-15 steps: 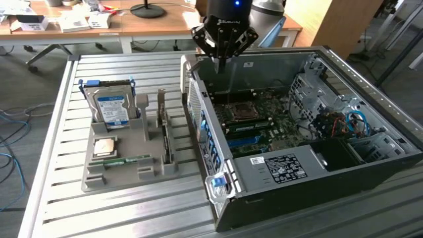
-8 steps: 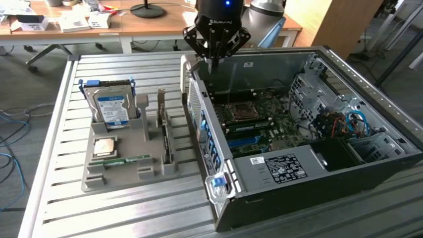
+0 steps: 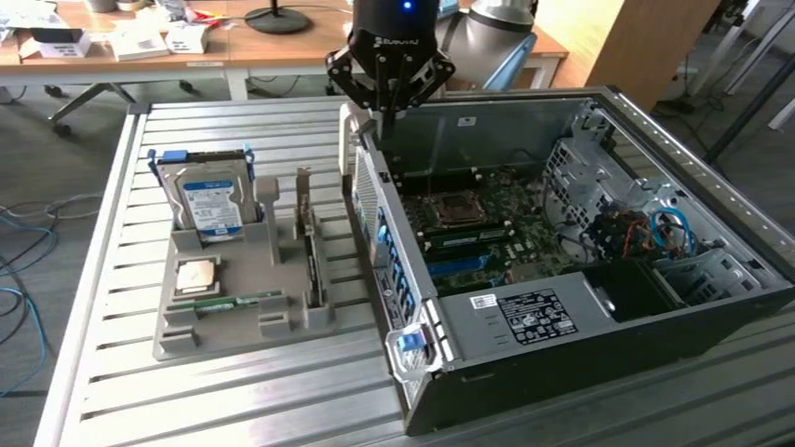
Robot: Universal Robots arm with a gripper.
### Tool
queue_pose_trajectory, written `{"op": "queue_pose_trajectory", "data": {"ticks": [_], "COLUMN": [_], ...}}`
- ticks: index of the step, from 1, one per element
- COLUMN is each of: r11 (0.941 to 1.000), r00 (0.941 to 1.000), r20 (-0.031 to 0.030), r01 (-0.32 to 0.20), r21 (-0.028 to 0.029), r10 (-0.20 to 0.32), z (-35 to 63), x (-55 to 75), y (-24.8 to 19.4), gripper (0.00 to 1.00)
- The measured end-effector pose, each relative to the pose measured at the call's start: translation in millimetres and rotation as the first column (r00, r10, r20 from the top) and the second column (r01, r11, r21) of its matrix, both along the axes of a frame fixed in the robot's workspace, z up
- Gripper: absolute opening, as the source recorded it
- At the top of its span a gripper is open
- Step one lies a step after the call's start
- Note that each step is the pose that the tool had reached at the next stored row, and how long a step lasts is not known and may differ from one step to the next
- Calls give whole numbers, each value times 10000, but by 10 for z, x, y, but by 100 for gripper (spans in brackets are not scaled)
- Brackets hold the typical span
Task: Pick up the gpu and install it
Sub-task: 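Reach for the gpu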
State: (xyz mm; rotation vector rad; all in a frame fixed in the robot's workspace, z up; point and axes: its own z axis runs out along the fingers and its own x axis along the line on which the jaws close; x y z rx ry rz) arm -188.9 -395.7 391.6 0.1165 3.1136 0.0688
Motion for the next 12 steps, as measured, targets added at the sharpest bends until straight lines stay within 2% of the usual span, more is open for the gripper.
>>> {"op": "queue_pose_trajectory", "data": {"ticks": [12], "r11": [10000], "r00": [10000], "r20": [0], "r01": [3], "r21": [1], "r10": [-3], "z": [-14], "x": [-290], "y": [25], "gripper": [11]}}
